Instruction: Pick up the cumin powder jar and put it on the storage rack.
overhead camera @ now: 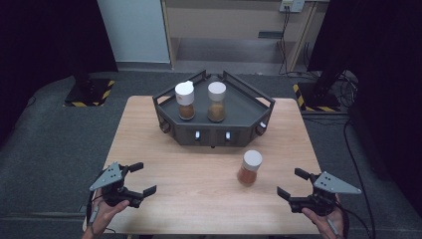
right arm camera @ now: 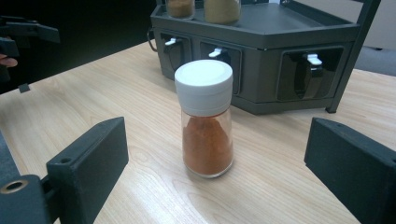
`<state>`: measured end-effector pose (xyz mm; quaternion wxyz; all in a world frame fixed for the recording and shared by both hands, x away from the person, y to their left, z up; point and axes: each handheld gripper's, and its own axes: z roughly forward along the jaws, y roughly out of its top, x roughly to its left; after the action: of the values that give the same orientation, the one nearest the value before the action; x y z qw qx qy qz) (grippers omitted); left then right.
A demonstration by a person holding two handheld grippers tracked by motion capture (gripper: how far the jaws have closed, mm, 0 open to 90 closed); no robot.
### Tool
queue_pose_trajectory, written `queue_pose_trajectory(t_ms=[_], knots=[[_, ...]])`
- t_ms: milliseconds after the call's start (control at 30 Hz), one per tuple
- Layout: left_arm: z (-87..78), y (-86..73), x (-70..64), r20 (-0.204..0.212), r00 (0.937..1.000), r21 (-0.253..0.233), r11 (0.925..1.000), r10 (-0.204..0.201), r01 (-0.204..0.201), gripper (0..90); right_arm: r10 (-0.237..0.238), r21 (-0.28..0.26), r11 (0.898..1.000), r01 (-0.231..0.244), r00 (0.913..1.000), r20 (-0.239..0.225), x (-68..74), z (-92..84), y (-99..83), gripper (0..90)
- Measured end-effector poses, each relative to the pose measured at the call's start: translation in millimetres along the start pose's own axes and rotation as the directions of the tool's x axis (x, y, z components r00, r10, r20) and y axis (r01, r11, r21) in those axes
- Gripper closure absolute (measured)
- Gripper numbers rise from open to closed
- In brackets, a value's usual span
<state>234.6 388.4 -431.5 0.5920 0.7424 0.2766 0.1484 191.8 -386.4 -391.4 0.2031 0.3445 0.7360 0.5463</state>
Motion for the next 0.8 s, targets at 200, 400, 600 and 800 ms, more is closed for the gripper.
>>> queue_pose_trajectory(t_ms=[200, 400, 600, 800], knots=[[0.9, -0.3, 1.0, 0.010, 0.9999, -0.003, 1.0000, 0.002, -0.002, 1.1, -0.012, -0.002, 1.000, 0.012, 0.9999, -0.011, -1.2, 0.9, -2.3, 6.6], [1.2, -0.5, 1.5, 0.014, 0.9999, -0.005, 1.0000, 0.002, -0.002, 1.1, -0.017, 0.001, 1.000, 0.017, 0.9994, -0.030, -3.1, 2.5, -3.5, 6.6], [1.5, 0.4, 1.3, 0.018, 0.9998, 0.001, 1.0000, 0.005, -0.005, 1.1, -0.016, -0.001, 1.000, 0.016, 0.9991, -0.038, -4.5, 3.3, -4.6, 6.6], [2.1, -0.3, 2.2, 0.021, 0.9998, -0.002, 1.0000, -0.001, 0.001, 1.1, -0.011, 0.001, 1.000, 0.011, 0.9992, -0.039, -4.9, 3.9, -4.6, 6.5]])
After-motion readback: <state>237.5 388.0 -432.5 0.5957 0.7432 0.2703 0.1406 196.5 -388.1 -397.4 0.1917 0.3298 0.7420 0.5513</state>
